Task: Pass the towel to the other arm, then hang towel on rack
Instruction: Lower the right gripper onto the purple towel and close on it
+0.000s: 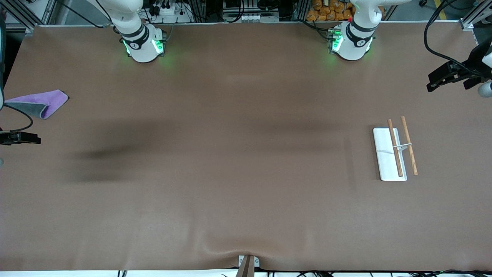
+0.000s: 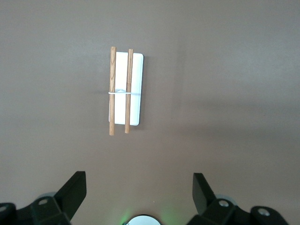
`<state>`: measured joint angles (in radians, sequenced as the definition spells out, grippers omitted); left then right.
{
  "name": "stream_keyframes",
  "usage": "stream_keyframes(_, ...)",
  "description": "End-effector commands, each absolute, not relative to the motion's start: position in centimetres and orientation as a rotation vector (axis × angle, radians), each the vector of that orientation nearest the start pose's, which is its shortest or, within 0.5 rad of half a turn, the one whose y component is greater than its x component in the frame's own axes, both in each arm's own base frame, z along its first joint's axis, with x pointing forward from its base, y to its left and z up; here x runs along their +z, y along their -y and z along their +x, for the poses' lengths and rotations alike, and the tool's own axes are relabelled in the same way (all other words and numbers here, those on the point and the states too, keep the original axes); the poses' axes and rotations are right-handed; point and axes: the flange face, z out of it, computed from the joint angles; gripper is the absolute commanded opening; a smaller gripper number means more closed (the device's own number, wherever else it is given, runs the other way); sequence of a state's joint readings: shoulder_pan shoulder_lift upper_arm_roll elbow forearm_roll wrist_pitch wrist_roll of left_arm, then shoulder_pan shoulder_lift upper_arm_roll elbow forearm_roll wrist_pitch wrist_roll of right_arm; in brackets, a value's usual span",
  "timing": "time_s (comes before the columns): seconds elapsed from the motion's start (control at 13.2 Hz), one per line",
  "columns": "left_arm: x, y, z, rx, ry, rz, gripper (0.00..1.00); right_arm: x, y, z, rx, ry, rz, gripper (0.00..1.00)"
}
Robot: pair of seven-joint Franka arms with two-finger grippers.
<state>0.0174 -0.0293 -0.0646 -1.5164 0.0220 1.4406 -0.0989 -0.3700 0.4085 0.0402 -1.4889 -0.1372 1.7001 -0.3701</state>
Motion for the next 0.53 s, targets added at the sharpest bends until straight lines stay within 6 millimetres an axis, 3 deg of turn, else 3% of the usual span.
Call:
stream_keyframes(0.0,65.6,2.3,53.1,0.070,0.079,-3.089,1.00,41.2,26.7,60.4,0.388,0.147,-3.142,1.00)
stream_keyframes(0.23,65.6,2.5,53.1,0.075,0.077,-3.088,1.00,38.1,32.6,57.8,0.456,0.165,-3.095,1.00)
stream_keyframes(0.46,65.3,2.5,53.1,0.082,0.074,-3.089,1.00,35.9,34.5,56.5,0.552,0.314,-3.149,1.00)
